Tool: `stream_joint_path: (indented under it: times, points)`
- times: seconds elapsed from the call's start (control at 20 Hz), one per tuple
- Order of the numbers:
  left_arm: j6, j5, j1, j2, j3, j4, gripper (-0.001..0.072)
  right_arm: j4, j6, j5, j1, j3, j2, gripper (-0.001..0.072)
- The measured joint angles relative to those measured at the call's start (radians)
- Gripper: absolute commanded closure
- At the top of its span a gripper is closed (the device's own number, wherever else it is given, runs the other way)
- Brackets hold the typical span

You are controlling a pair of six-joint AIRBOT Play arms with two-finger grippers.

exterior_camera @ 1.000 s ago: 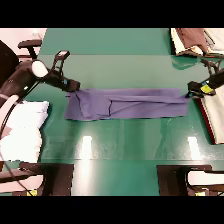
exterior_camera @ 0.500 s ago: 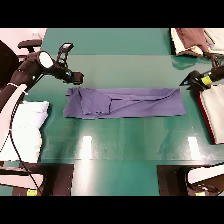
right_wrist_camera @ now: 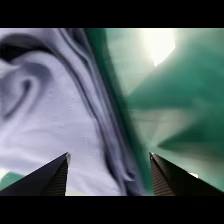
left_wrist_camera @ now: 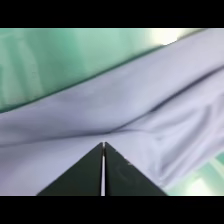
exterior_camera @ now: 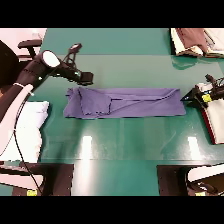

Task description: Fold the shirts.

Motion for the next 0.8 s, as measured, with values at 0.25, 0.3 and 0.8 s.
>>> stream_joint_path:
  times: [0.25,0.3,0.8]
  points:
    - [-0.001,0.108,-0.114,-0.075,0.007,-0.051,0.0685,0.051,-0.030,-0.024,0.068,0.026,-0.055,0.0695]
    - [-0.001,0.122,-0.132,-0.093,0.016,-0.058,0.0685,0.051,-0.034,-0.027,0.081,0.051,-0.055,0.0696]
    - [-0.002,0.160,-0.268,-0.325,0.199,-0.135,0.0685,0.094,0.027,0.066,0.298,0.399,0.180,0.0696]
